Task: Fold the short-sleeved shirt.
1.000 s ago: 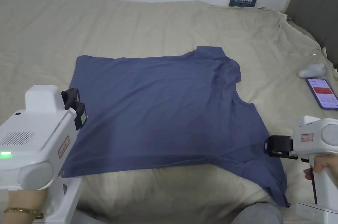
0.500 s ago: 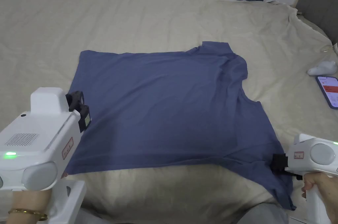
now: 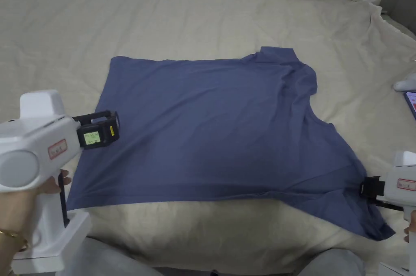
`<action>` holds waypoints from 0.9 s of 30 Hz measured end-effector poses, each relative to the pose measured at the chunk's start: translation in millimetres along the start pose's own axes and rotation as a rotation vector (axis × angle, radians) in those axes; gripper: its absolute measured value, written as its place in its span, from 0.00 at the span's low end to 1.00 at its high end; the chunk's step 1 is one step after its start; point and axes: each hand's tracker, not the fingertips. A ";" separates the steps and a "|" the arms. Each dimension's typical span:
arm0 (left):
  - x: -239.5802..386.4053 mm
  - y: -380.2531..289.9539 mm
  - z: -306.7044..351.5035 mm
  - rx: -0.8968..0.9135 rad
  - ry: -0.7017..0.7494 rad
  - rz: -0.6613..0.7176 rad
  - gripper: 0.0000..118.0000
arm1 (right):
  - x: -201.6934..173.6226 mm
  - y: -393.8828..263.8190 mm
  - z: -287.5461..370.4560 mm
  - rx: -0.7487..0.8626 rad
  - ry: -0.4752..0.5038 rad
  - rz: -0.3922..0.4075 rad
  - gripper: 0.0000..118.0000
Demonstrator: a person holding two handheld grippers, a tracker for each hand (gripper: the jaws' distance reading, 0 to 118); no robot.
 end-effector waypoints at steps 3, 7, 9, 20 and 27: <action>-21.0 -6.3 -13.6 -0.156 0.051 -0.013 1.00 | -2.8 3.3 8.8 0.025 0.023 -0.003 0.01; -42.5 -35.3 -37.9 -0.371 0.144 -0.016 1.00 | -7.5 6.0 13.9 0.041 0.031 0.010 0.01; -48.7 -52.3 -45.0 -0.419 0.161 -0.024 0.97 | -9.3 6.1 13.6 0.042 0.028 0.016 0.01; -43.3 -91.3 -66.5 -0.488 0.170 0.024 0.28 | -7.9 4.6 8.1 0.025 0.006 0.000 0.01; -37.6 -81.4 -63.8 -0.479 0.108 0.017 0.00 | -4.7 4.8 13.2 0.016 0.015 0.006 0.01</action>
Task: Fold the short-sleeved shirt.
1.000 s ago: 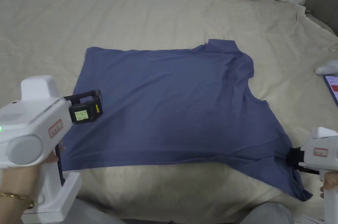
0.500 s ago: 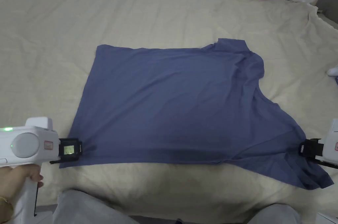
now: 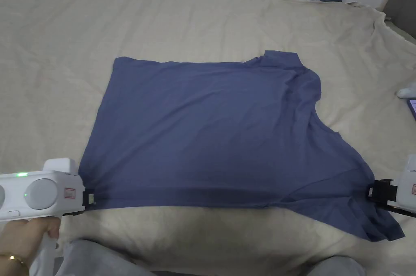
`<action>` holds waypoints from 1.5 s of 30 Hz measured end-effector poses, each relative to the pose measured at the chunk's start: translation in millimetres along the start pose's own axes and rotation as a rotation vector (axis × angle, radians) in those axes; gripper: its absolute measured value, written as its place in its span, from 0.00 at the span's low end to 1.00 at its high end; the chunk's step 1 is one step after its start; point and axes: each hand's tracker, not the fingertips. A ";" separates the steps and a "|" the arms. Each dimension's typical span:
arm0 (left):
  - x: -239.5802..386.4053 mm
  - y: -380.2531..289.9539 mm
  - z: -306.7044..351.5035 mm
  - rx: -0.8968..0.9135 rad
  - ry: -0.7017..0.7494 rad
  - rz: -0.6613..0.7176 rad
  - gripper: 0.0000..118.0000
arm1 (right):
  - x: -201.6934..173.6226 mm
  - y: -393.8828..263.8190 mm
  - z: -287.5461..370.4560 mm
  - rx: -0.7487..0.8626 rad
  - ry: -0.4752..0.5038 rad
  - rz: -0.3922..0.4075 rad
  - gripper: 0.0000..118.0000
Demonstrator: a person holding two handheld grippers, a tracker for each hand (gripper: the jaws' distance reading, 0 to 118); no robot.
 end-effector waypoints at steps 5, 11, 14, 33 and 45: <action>-25.3 20.9 39.0 0.142 -0.111 0.174 0.00 | 5.7 6.5 22.4 0.022 0.037 -0.008 0.01; -33.9 49.1 88.8 0.327 -0.186 0.262 0.00 | 9.7 19.9 59.1 0.094 0.108 -0.005 0.01; -33.4 63.1 105.5 0.376 -0.210 0.280 0.00 | 6.6 30.6 75.1 0.137 0.119 0.015 0.01; 15.9 211.6 23.8 0.408 -0.079 0.210 0.00 | -41.7 199.8 -38.8 0.191 -0.013 -0.087 0.01; 33.7 265.6 -110.8 0.233 0.023 0.163 0.00 | -67.0 231.6 -181.6 0.042 -0.131 -0.057 0.01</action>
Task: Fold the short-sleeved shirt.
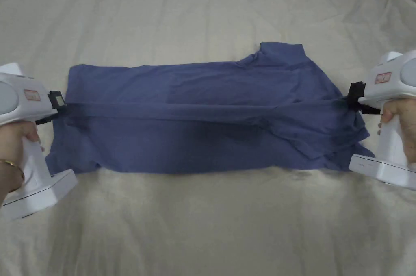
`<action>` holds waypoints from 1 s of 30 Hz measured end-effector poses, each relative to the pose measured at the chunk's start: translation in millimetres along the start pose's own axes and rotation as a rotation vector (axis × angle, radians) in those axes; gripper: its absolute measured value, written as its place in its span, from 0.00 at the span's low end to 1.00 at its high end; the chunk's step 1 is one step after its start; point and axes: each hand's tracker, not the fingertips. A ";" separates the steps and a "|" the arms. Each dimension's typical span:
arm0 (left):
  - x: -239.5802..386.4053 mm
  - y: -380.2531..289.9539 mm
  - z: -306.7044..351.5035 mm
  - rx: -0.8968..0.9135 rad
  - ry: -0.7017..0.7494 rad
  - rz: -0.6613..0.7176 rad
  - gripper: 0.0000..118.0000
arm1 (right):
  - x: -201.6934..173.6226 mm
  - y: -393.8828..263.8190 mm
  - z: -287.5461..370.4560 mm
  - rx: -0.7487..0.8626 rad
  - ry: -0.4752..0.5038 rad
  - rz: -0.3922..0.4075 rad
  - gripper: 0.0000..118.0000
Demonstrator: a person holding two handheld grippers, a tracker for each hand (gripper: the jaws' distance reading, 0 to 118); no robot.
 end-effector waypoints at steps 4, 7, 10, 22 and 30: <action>-0.5 -9.9 -23.0 -0.030 0.015 0.000 0.11 | -3.2 -4.1 -21.9 -0.010 0.000 -0.004 0.01; -3.8 -10.6 -23.4 -0.016 0.056 0.003 0.63 | -3.8 -4.4 -22.8 0.005 0.009 -0.029 0.16; -9.5 -4.1 -5.2 0.049 0.039 -0.004 0.93 | -2.1 1.7 -8.5 0.025 -0.006 -0.010 0.77; 12.5 -10.1 162.4 0.470 0.001 -0.297 0.94 | 10.2 -18.2 184.0 0.503 0.056 0.191 0.87; 7.2 -98.9 227.8 0.553 -0.041 -0.322 0.87 | 25.6 -129.5 246.9 0.658 0.114 0.152 0.88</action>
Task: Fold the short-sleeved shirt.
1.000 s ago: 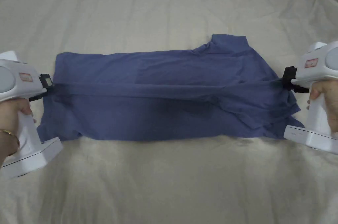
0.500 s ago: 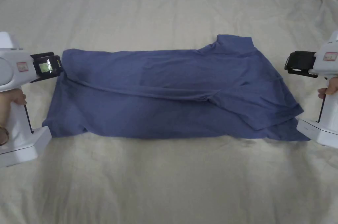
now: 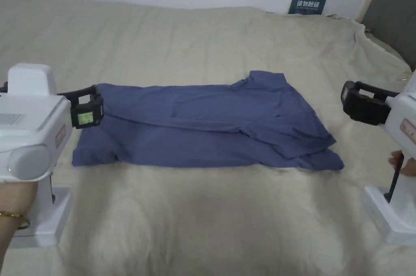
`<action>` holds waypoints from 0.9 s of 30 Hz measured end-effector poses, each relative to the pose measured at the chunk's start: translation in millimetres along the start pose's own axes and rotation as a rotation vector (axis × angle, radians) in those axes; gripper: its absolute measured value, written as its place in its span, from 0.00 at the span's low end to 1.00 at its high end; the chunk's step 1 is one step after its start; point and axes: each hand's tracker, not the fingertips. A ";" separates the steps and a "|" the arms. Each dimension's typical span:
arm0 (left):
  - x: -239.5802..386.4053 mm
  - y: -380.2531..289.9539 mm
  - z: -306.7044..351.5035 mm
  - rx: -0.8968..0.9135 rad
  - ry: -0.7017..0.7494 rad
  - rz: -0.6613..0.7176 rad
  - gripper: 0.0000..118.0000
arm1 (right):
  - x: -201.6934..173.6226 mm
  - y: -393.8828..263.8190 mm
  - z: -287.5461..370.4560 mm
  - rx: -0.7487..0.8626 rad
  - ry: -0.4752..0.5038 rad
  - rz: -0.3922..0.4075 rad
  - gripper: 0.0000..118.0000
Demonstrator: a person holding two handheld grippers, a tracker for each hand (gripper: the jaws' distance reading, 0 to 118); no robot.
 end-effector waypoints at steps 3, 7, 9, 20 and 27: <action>1.1 -16.7 22.7 0.011 -0.013 0.051 0.64 | -4.8 -20.6 21.9 0.016 0.002 0.008 0.87; 0.8 -31.9 44.5 0.018 -0.035 0.068 0.36 | -9.7 -38.4 47.1 0.033 0.026 0.012 0.69; 3.0 -36.1 54.5 0.031 -0.042 0.069 0.14 | -11.0 -43.4 56.9 0.037 0.032 0.006 0.48; 7.3 -45.9 72.9 0.033 -0.074 0.079 0.00 | -15.2 -49.4 66.1 0.014 0.066 0.008 0.00; 11.9 -43.5 68.8 0.032 -0.084 0.083 0.00 | -10.3 -32.1 23.9 -0.069 0.063 0.042 0.00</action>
